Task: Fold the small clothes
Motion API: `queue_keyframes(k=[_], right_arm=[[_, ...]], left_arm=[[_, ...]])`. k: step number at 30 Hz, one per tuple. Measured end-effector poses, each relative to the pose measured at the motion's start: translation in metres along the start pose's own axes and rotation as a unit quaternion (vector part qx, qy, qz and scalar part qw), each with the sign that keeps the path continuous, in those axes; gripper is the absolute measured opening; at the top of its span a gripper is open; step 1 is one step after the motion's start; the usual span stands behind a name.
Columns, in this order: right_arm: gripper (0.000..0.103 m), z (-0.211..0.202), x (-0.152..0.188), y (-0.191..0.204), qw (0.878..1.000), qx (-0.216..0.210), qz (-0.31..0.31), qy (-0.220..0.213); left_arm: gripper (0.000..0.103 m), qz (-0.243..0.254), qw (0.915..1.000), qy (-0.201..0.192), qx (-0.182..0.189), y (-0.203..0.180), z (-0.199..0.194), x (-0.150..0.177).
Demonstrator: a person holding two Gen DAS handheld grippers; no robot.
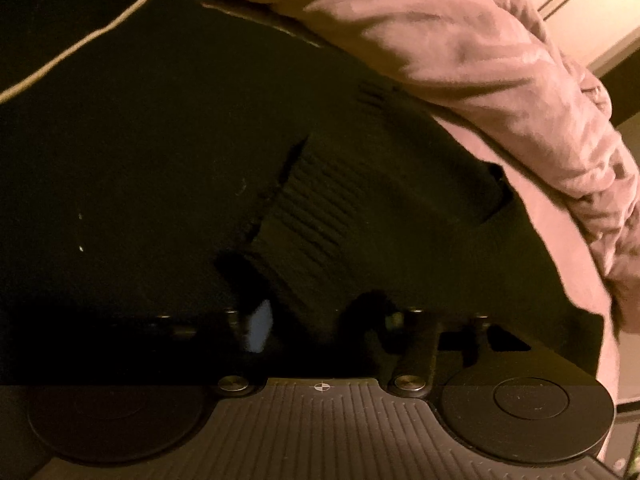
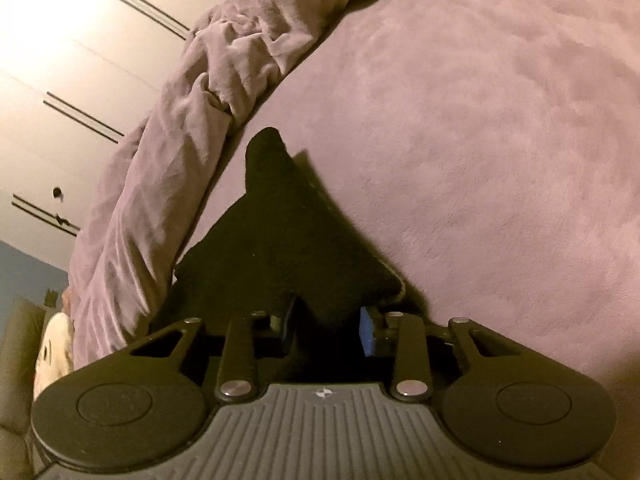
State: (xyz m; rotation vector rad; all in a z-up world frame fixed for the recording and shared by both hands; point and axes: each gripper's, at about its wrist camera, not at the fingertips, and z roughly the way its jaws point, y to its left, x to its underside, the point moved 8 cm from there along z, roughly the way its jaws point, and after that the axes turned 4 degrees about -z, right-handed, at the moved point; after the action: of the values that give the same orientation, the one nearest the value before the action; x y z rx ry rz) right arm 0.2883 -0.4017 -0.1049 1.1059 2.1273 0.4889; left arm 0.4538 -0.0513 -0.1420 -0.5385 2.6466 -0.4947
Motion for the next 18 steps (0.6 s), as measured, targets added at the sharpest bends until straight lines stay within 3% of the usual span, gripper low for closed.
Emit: queue_keyframes(k=[3, 6, 18], right_arm=[[0.029, 0.001, 0.000, -0.001, 1.000, 0.003, -0.004, 0.000], [0.029, 0.002, 0.000, 0.000, 1.000, 0.007, -0.007, 0.000], [0.031, -0.001, 0.003, 0.015, 0.998, 0.021, -0.052, -0.005]], left_arm=[[0.029, 0.009, 1.0000, -0.004, -0.001, 0.001, -0.003, -0.001], [0.020, 0.008, 1.0000, -0.004, 0.004, 0.001, -0.005, -0.003], [0.014, 0.048, 0.9987, -0.014, 0.011, -0.008, -0.021, -0.005]])
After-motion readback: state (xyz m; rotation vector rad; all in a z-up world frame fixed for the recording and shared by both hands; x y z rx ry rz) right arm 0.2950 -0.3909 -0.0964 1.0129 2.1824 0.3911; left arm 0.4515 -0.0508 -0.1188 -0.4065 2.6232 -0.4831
